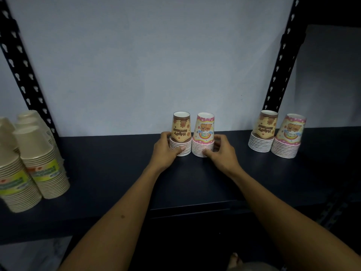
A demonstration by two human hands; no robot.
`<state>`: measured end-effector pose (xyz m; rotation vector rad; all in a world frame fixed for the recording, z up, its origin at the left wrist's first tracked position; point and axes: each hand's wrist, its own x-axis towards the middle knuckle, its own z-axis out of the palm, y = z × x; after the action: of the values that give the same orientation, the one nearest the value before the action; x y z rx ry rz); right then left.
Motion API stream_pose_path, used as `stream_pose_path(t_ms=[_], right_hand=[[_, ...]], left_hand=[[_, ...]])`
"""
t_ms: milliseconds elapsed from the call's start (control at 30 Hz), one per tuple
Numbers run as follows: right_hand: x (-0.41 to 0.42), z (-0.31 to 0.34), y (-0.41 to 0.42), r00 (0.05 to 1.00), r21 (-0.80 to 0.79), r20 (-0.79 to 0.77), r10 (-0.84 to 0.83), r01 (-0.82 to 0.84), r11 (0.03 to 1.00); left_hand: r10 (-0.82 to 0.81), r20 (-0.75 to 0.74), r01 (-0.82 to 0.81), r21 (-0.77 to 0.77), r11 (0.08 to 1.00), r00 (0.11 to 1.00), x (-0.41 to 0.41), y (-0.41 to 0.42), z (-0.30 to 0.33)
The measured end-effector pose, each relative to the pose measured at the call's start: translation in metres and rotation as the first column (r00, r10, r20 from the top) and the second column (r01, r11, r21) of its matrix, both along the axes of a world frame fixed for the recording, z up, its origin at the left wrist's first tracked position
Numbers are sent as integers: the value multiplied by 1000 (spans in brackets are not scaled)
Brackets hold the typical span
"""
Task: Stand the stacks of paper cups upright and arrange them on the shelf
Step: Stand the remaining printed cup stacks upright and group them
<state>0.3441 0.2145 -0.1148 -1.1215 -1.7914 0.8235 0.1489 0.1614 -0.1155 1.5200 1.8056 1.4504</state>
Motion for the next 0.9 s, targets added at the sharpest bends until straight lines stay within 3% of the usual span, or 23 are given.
stream_pose_path(t_ms=[267, 900], right_hand=[[-3, 0, 1, 998, 68, 63, -2, -3, 998], [1, 0, -1, 999, 8, 44, -6, 5, 1000]], left_hand=[[9, 19, -9, -13, 1000, 1000, -2, 1, -2], [23, -59, -22, 9, 1000, 998, 1, 3, -1]])
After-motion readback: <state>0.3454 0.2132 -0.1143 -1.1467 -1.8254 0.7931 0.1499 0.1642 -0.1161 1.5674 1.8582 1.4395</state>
